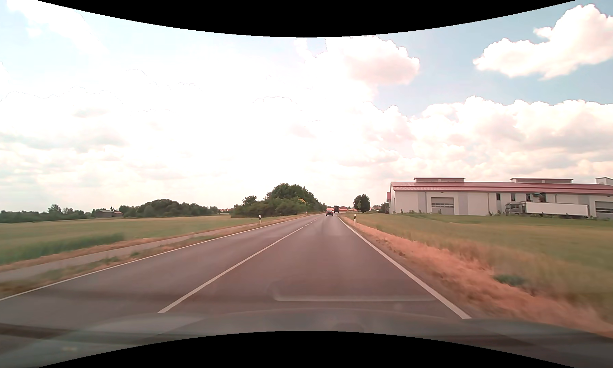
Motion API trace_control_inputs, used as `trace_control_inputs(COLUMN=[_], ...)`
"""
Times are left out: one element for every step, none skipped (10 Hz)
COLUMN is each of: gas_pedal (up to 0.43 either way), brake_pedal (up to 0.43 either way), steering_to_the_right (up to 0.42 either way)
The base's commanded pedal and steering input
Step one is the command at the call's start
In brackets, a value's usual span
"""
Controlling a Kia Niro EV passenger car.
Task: Follow the waypoints while adhering to traffic rules and regulations
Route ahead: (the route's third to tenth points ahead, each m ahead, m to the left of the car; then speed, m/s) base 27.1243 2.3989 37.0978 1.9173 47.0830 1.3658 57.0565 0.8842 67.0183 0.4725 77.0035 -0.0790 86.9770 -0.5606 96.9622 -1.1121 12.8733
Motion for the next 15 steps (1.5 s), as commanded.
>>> trace_control_inputs(gas_pedal=[0.37,0.37,0.37,0.37,0.37,0.37,0.37,0.37,0.37,0.37,0.37,0.37,0.37,0.37,0.37], brake_pedal=[0.0,0.0,0.0,0.0,0.0,0.0,0.0,0.0,0.0,0.0,0.0,0.0,0.0,0.0,0.0], steering_to_the_right=[0.008,0.008,0.009,0.009,0.009,0.009,0.008,0.008,0.008,0.008,0.008,0.007,0.006,0.004,0.003])
